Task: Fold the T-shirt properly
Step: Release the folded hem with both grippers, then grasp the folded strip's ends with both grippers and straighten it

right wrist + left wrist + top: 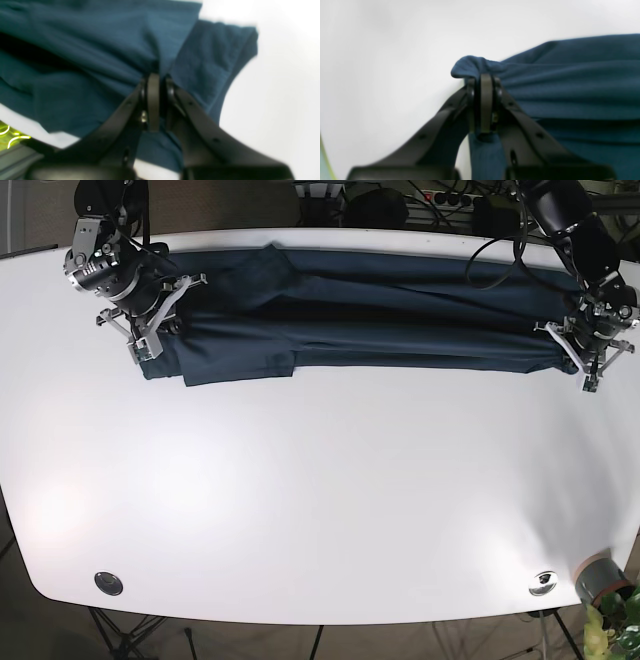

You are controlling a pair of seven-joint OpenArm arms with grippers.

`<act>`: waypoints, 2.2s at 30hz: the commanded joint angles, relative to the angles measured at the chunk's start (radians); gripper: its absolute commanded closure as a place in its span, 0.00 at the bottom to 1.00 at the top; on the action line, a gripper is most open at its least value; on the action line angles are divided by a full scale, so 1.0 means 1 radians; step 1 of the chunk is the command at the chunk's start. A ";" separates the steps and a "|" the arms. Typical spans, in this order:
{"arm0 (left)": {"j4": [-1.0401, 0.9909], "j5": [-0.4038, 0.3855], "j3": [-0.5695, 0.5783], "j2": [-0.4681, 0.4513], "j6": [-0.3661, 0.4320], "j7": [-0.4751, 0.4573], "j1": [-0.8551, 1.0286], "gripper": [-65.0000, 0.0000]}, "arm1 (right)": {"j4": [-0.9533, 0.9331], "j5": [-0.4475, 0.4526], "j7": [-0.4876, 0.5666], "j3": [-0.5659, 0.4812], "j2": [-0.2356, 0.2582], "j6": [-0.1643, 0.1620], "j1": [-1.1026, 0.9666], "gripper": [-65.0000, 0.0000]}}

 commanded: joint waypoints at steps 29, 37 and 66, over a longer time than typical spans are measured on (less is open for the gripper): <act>0.280 0.003 0.062 -0.005 0.007 0.005 0.043 0.51 | 0.035 0.119 0.019 0.164 -0.033 0.042 0.030 0.30; 0.321 0.015 0.143 0.064 0.007 0.005 0.084 0.52 | 0.034 0.246 0.016 0.049 -0.018 0.032 0.085 0.31; -0.018 0.014 0.102 0.027 0.007 0.001 0.054 0.52 | -0.267 -0.385 0.057 -0.032 -0.173 0.031 0.185 0.91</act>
